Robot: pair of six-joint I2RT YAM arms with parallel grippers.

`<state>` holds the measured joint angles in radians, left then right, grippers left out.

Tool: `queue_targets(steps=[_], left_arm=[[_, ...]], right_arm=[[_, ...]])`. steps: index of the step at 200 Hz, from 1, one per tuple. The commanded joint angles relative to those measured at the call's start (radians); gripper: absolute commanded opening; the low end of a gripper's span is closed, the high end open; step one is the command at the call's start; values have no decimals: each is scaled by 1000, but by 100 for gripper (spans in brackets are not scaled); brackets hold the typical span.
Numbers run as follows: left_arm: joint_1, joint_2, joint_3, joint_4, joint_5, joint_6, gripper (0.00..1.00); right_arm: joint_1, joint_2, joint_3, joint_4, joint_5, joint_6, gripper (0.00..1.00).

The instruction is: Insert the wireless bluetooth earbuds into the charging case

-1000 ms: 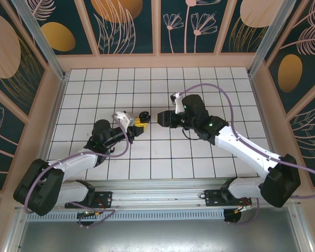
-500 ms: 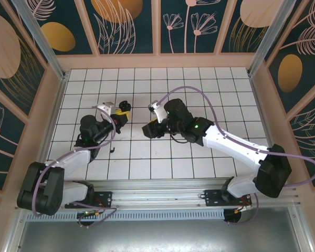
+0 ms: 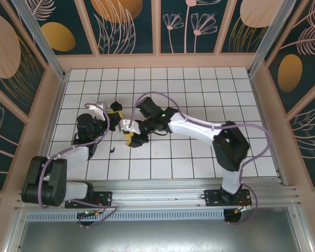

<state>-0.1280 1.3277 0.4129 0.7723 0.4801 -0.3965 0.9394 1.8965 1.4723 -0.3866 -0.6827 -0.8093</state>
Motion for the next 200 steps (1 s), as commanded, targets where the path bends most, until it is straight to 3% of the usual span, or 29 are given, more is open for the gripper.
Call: queue_targets(steps=[1, 39, 110, 200], left_arm=[[15, 22, 54, -34, -21, -6, 2], [37, 52, 69, -47, -48, -25, 2], [121, 58, 66, -68, -72, -58, 2], [161, 63, 72, -93, -89, -48, 2]], right_arm=[[23, 71, 56, -44, -30, -168, 39], [45, 165, 50, 80, -15, -184, 40], [70, 341, 190, 134, 16, -186, 40], [92, 525, 386, 74, -49, -194, 36]])
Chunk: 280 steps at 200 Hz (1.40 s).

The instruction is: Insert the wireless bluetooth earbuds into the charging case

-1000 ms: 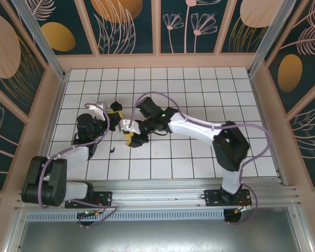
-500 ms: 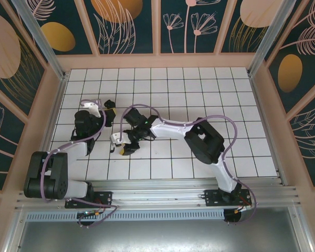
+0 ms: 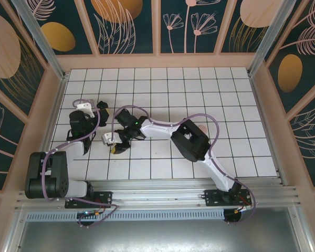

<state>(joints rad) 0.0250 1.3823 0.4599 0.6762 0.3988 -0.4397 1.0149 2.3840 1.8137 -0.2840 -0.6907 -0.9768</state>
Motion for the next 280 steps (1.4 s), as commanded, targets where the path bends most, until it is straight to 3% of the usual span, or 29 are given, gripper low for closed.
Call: queue_targets(steps=[1, 86, 115, 156, 196, 280], left_arm=[[7, 9, 26, 3, -8, -5, 2], [7, 1, 26, 0, -12, 2, 2], [7, 0, 28, -4, -15, 7, 2], [7, -10, 26, -16, -18, 26, 2], [8, -23, 40, -62, -17, 62, 1], [6, -26, 55, -86, 19, 77, 1]], right_arm=[[17, 39, 45, -29, -41, -26, 36], [10, 98, 103, -109, -31, -14, 30], [1, 95, 110, -154, -21, -4, 21], [-12, 42, 40, -119, -2, 41, 16], [-35, -74, -141, -1, 36, 169, 15], [-125, -441, -693, 247, 196, 514, 15]])
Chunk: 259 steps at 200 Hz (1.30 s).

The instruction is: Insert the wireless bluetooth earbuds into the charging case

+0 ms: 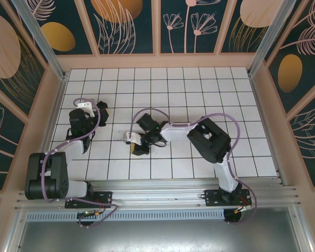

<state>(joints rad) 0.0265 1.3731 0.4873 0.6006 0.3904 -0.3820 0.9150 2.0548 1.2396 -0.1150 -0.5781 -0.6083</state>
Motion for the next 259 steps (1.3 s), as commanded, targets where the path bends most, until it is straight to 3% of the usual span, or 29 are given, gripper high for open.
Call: queue_targets(steps=[1, 112, 144, 167, 206, 237, 259], left_arm=[[3, -17, 28, -10, 28, 21, 1], [-22, -2, 48, -32, 60, 37, 1], [-27, 1, 48, -27, 62, 35, 1], [-31, 0, 51, -29, 60, 37, 1], [-41, -7, 49, -37, 54, 44, 1], [-49, -14, 51, -45, 51, 50, 1], [-53, -16, 51, -50, 47, 54, 1]], right_arm=[[-24, -116, -125, 78, 85, 148, 15], [-107, -469, -530, 146, 353, 604, 14], [-105, -581, -571, 120, 359, 716, 24], [-122, -643, -510, 32, 359, 775, 30], [-160, -632, -304, -305, 345, 794, 33], [-162, -545, -116, -545, 347, 763, 33], [-166, -453, 21, -685, 360, 834, 34]])
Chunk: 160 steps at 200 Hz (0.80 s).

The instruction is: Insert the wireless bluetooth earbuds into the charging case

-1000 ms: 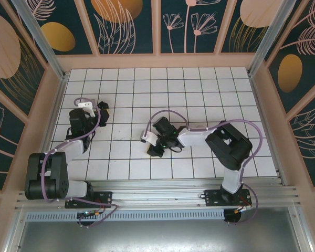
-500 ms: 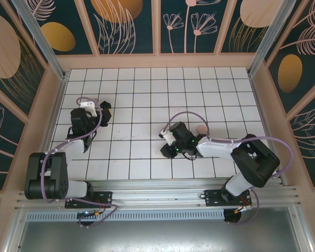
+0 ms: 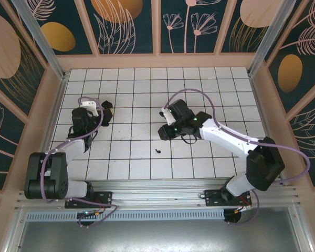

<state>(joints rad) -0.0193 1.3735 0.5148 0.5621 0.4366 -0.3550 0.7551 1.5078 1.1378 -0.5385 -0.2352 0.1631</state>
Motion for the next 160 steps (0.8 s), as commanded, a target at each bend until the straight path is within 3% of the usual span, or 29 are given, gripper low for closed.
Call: queue_targets(steps=[1, 56, 160], left_arm=[[-8, -17, 24, -12, -1, 27, 1], [-12, -13, 27, -13, -4, 31, 1], [-16, -3, 32, -14, -6, 34, 1]], right_arm=[[-7, 98, 127, -266, 17, 68, 34], [46, 264, 243, -281, 32, 210, 36], [131, 489, 311, -210, -44, 195, 36]])
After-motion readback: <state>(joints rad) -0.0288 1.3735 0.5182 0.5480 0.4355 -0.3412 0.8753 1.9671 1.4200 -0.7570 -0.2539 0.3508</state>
